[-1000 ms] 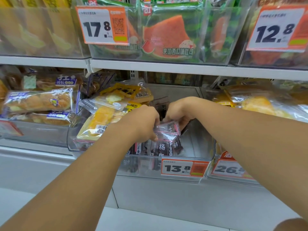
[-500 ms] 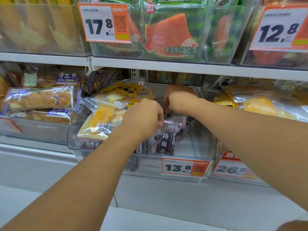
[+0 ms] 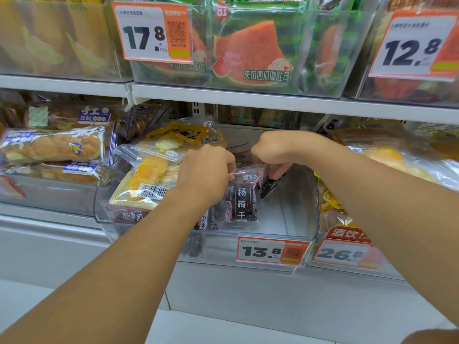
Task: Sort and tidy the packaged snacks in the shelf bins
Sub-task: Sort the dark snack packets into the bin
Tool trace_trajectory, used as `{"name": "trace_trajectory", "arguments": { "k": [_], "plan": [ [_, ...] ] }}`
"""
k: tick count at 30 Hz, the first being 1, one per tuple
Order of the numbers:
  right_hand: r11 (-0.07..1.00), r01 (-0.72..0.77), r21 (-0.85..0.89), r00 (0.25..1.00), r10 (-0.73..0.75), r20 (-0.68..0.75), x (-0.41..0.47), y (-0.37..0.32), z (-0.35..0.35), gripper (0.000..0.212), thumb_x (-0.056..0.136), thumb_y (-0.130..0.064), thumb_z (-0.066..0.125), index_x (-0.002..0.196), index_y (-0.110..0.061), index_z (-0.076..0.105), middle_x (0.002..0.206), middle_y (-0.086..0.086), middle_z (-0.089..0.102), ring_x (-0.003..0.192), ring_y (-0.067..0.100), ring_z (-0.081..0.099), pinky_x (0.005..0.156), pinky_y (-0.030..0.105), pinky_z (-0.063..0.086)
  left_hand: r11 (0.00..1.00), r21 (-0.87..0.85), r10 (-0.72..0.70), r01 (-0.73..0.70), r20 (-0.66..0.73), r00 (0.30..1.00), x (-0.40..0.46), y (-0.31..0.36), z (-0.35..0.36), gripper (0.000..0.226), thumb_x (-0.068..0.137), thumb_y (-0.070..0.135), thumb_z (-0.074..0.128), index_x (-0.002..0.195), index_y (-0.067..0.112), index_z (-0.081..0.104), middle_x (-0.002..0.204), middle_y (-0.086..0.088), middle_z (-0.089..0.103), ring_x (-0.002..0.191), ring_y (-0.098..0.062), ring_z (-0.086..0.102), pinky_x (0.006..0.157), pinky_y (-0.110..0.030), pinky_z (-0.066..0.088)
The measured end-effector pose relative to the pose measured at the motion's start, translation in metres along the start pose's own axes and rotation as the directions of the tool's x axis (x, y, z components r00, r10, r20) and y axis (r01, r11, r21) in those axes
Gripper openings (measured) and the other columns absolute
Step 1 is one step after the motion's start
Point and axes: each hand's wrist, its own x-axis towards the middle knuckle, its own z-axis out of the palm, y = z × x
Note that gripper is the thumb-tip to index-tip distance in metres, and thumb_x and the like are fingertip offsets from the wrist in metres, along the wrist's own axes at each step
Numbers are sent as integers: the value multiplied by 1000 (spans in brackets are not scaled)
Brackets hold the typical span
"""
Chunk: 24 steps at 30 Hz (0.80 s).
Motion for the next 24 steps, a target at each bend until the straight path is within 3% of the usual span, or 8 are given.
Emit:
{"name": "trace_trajectory", "arguments": {
  "k": [2,5,9,12,15,18,21,24],
  "plan": [
    [997,36,-64,998,-32,63,-8,-2,-6,10,91,-7,62,100,-5,67,92,7,71,72,20,68,59,26,57,1000,-8,-7,7,-2,1000,1,1,1,7,89,28,74,84,28,69,87,5,69,90,-23,60,75,-31,33],
    [989,92,-118,979,-68,192,-15,-5,-9,23,85,-5,71,105,-15,66,86,-3,64,71,8,65,48,17,48,1000,-21,-16,16,9,1000,2,2,1,8,88,28,75,83,28,69,90,4,68,92,-23,59,76,-33,39],
    [993,24,114,944,-60,324,-14,-7,0,39,77,-26,85,106,-9,66,103,2,68,93,12,67,77,25,61,998,-43,-41,41,5,999,3,3,3,7,87,33,76,85,28,71,90,3,69,93,-24,60,79,-35,46],
    [998,51,-29,973,-43,228,-15,-12,16,61,62,-49,91,95,-7,62,98,6,68,85,21,70,72,35,64,998,-58,-37,37,2,999,5,5,4,9,86,34,77,86,26,72,88,4,69,91,-23,61,78,-35,46],
    [971,117,-208,992,-106,63,-12,-15,35,50,63,-42,93,85,-7,65,82,6,67,67,21,68,58,31,62,996,-61,-59,59,-1,998,7,3,6,7,87,35,76,87,28,73,89,2,71,92,-25,63,78,-36,49],
    [952,133,-275,988,-150,-42,-4,-14,36,52,61,-41,93,90,-8,65,83,5,66,69,20,63,59,31,55,987,-120,-102,103,10,995,10,-5,5,14,86,40,75,94,29,75,93,2,72,94,-24,64,82,-40,55],
    [963,114,-243,991,-128,-43,3,-15,39,53,60,-38,94,91,-10,61,84,3,63,68,18,58,56,28,46,994,-102,-46,50,44,998,9,-8,0,43,80,51,77,115,27,70,110,-2,64,106,-26,58,90,-42,52],
    [991,123,-46,992,-122,29,8,-14,40,64,60,-26,95,113,-13,61,101,4,67,78,18,67,57,26,55,998,29,59,-64,134,989,3,-3,-1,62,75,57,76,128,31,57,120,0,57,116,-27,48,95,-42,44]
  ]
}}
